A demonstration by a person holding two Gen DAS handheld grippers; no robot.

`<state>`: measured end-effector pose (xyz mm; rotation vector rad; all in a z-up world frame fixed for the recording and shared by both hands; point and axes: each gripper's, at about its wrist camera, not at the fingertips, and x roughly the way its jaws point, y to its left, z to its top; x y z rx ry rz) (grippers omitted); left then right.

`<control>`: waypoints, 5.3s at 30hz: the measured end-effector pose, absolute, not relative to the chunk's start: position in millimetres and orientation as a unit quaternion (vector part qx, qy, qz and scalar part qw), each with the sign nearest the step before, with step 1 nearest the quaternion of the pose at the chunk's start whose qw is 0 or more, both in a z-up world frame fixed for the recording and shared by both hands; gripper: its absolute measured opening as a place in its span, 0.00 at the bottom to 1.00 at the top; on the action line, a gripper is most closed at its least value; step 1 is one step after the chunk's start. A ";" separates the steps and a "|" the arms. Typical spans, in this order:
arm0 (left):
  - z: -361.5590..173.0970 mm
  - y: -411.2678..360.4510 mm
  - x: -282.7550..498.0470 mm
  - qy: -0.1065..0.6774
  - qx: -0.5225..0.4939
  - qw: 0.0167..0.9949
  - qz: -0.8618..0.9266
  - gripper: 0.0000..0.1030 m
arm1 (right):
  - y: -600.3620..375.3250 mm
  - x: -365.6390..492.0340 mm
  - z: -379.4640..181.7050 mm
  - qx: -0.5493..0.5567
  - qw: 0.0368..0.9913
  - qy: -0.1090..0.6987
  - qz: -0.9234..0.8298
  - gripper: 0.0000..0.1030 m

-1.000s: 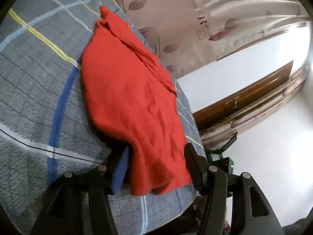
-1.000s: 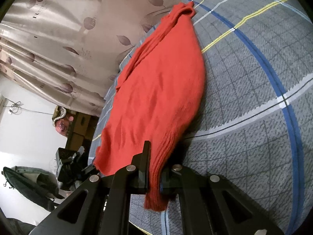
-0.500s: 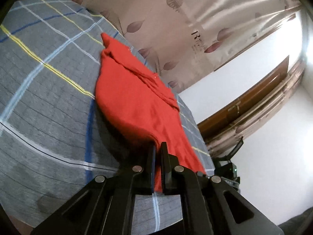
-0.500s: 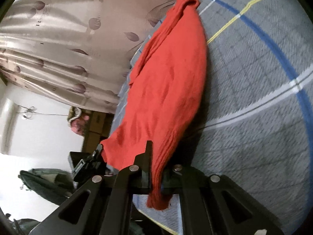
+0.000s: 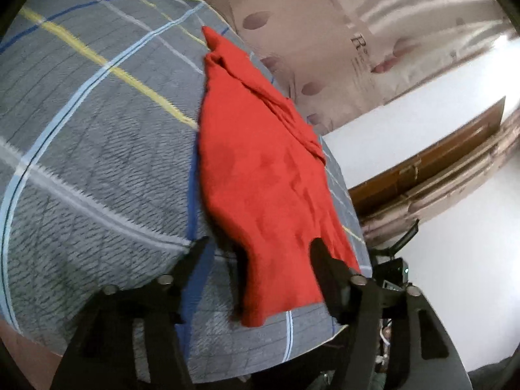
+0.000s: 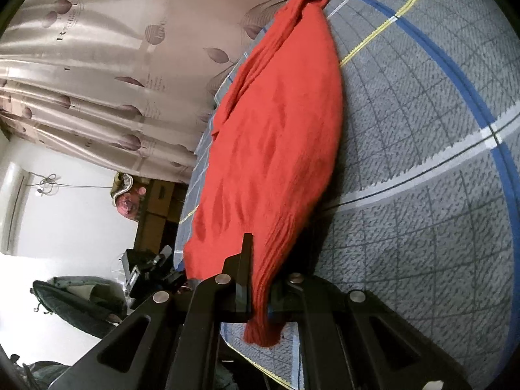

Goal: Fold small clothes

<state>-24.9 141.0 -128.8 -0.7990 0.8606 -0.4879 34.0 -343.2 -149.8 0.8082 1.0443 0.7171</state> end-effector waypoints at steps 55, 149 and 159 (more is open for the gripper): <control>-90.4 115.1 -18.9 0.339 -0.301 0.864 -0.218 0.04 | -343.5 45.5 -127.2 0.380 0.717 0.452 0.371 0.04; -60.3 92.4 268.6 0.321 -0.140 0.935 -0.050 0.04 | -315.8 367.1 -89.2 0.340 0.746 0.464 0.336 0.05; -67.7 91.1 282.5 0.334 -0.136 0.932 -0.045 0.05 | -318.4 375.3 -99.2 0.343 0.743 0.471 0.329 0.05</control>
